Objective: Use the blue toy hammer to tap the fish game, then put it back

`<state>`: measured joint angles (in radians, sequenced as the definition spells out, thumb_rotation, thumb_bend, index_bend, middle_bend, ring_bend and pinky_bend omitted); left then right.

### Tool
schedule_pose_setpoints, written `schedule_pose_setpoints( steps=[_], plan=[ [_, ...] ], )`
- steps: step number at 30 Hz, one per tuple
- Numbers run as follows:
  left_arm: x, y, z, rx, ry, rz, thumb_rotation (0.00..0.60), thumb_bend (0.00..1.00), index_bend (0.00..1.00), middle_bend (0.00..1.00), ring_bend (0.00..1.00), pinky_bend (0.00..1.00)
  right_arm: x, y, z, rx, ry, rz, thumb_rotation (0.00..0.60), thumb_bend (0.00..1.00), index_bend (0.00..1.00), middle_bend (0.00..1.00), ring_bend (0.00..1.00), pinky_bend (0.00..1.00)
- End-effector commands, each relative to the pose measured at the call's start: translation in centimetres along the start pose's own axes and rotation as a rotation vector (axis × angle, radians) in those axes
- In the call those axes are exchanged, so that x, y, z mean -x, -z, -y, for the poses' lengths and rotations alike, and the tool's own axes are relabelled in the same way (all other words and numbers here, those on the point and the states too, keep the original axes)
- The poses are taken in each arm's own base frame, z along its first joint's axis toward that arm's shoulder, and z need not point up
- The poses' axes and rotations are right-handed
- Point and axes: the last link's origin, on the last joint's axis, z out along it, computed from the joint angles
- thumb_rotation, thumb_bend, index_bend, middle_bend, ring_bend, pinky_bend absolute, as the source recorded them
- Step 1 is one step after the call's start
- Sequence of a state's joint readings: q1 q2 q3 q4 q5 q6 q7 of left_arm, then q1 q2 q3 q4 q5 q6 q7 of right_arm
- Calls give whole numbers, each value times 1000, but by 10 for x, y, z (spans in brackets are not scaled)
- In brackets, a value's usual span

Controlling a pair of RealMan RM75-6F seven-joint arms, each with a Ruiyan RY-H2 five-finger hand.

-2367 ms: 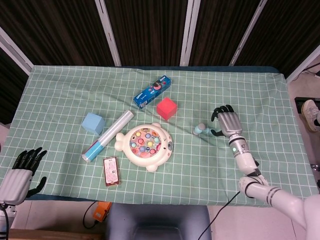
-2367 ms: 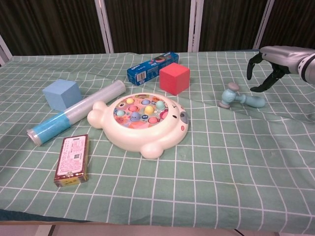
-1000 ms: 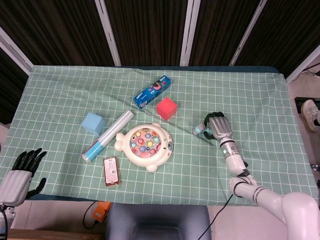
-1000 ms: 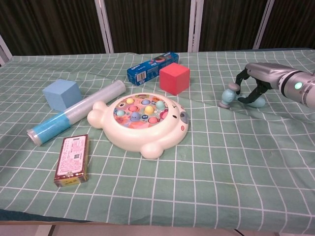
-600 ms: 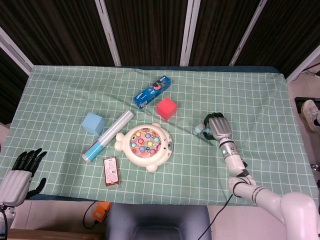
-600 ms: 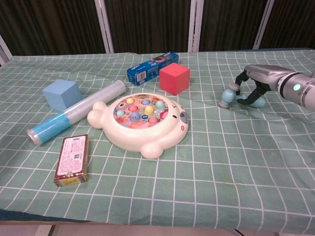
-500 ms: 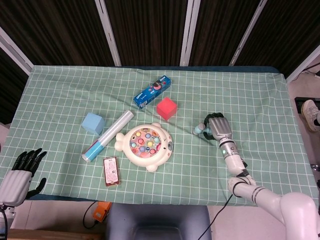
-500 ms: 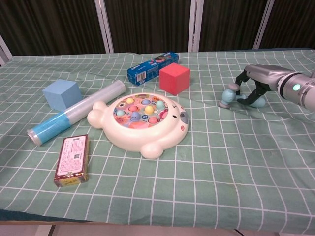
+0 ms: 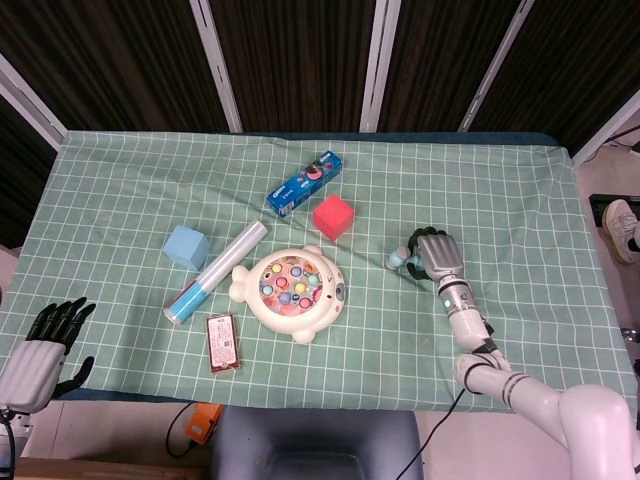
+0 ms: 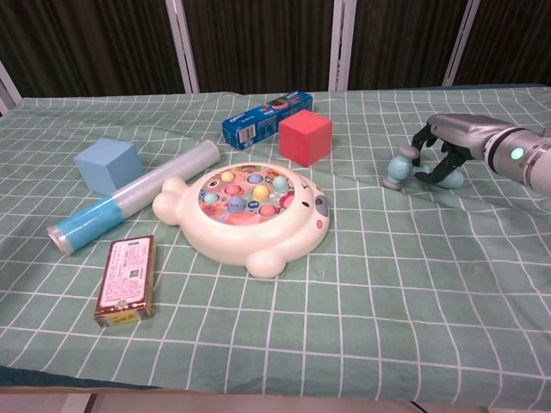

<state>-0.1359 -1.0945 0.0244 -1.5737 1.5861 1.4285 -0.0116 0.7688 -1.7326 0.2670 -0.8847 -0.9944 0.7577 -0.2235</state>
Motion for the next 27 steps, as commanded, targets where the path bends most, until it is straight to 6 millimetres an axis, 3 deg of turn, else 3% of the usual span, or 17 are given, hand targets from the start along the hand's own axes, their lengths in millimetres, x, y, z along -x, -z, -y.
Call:
schedule_pose_setpoints(
  steps=[1, 5, 10, 27],
  plan=[
    [0, 0, 0, 0, 1, -1, 600, 409, 0, 13, 0, 63, 0, 0, 0, 1, 1, -3, 600, 530, 660, 411, 310, 395],
    [-1, 0, 0, 0, 2, -2, 600, 410, 0, 12, 0, 63, 1, 0, 1, 1, 4, -4, 600, 539, 691, 440, 370, 422],
    [-1, 1, 1, 1, 5, -4, 600, 409, 0, 13, 0, 63, 4, -1, 3, 0, 24, -2, 600, 545, 769, 516, 515, 542],
    [-2, 2, 1, -1, 7, -7, 600, 410, 0, 12, 0, 63, 12, -2, 7, 3, 67, -23, 600, 546, 936, 689, 711, 739]
  ],
)
